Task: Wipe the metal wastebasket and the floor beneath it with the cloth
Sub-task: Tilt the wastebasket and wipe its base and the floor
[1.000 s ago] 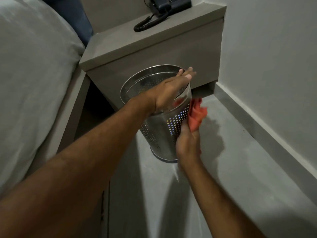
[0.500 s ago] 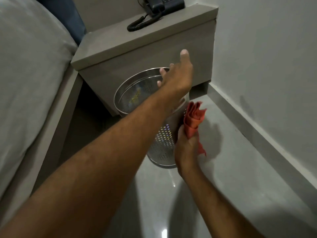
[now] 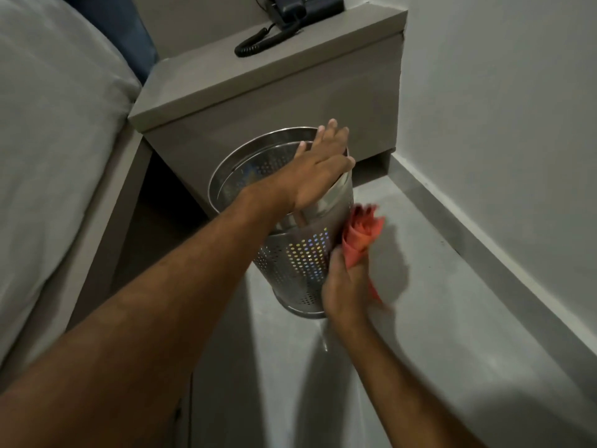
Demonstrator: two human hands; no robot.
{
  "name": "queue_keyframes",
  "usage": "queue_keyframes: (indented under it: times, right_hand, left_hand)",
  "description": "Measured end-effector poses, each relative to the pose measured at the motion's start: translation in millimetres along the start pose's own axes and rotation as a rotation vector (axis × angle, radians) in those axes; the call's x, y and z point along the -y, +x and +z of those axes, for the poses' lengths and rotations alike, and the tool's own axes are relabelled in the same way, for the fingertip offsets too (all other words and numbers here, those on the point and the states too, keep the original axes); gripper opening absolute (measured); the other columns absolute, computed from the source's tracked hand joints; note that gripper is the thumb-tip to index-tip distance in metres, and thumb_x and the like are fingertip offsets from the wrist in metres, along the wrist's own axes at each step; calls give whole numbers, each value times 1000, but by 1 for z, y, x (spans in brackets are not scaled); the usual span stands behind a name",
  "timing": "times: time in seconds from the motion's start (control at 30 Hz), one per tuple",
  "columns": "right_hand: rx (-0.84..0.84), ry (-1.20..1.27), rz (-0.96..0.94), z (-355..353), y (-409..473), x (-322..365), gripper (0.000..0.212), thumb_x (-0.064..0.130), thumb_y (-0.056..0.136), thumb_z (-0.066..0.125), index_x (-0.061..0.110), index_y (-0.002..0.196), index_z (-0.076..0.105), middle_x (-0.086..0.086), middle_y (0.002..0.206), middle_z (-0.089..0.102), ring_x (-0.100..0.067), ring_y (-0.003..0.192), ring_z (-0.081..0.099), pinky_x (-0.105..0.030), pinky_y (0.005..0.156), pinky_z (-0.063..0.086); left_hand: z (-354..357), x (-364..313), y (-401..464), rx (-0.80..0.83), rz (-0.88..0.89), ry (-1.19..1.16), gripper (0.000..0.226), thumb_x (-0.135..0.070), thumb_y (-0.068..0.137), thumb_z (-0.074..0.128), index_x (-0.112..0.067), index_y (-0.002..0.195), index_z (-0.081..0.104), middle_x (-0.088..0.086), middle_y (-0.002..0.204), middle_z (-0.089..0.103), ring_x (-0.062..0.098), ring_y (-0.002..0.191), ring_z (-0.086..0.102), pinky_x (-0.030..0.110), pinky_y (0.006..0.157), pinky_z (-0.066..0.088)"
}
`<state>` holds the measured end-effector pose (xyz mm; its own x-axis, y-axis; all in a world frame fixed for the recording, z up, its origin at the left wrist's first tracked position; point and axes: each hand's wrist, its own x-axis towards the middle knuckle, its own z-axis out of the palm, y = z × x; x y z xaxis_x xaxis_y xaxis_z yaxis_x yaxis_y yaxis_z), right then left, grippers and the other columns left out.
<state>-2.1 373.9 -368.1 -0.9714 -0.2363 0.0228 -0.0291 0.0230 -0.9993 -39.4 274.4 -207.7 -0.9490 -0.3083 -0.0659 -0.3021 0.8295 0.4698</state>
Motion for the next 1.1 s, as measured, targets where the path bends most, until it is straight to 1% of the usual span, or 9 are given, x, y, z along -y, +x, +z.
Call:
queue_keyframes:
  times: [0.1,0.17,0.3,0.43,0.6,0.73,0.87,0.97,1.1]
  right_hand:
    - [-68,219,-96,26,-6,40,65,37,90,52,17,152,44,-4,153,53,-22,146,47,-43,125,34]
    - [-80,296,-81,23,-13,26,66,28,93,59,5,153,41,-3,153,50,-15,146,46,-38,126,32]
    - [139,314,245,-18,-17,-26,66,20,103,53,2,160,26,-16,164,36,-12,151,28,-25,132,0]
    - [89,297,287,-10,-12,-6,47,15,106,52,10,152,47,-11,155,53,-26,147,46,-39,127,30]
    - [-11,327,8,-1,9,58,63,52,86,51,20,139,61,-3,131,70,-18,125,64,-36,114,45]
    - [61,267,-47,-5,4,26,60,45,88,51,9,136,58,-7,131,64,-16,121,60,-29,110,43]
    - [137,154,151,-14,-8,-24,61,28,88,53,-3,141,53,-21,146,57,-33,138,52,-46,123,33]
    - [130,3,248,-17,-13,-24,56,33,100,51,12,152,45,-1,153,50,-20,141,45,-23,122,19]
    - [3,243,16,10,-3,38,62,44,88,48,17,143,56,-7,137,65,-23,130,60,-24,108,45]
  left_hand:
    - [1,2,3,-10,-9,-1,61,-29,98,31,-17,152,7,3,162,-9,12,148,-12,35,117,-11]
    - [0,1,2,-14,-1,-19,61,-28,97,31,-16,152,8,3,162,-8,12,148,-11,34,117,-11]
    - [4,2,1,-36,27,-47,62,-28,95,33,-15,152,11,4,163,-6,13,149,-10,38,119,-10]
    - [8,-9,16,-182,-112,27,57,-32,93,32,-9,145,33,13,162,5,24,150,-7,50,117,-7]
    - [5,-32,35,-223,-452,149,65,-37,91,30,0,145,29,20,160,12,35,149,-3,51,118,-2]
    - [-10,-4,7,-74,-108,248,65,-41,96,24,-5,150,15,16,162,2,30,149,-8,49,118,-2]
    - [-11,22,-28,-41,43,90,61,-43,98,17,-17,152,6,0,163,-4,15,148,-14,41,120,-9]
    - [-7,10,-20,-40,104,25,55,-37,102,21,-17,152,10,0,163,-1,12,148,-11,39,120,-11]
    - [-4,9,-9,-20,115,-3,56,-33,99,37,-17,151,21,2,163,5,15,149,-8,38,117,-12]
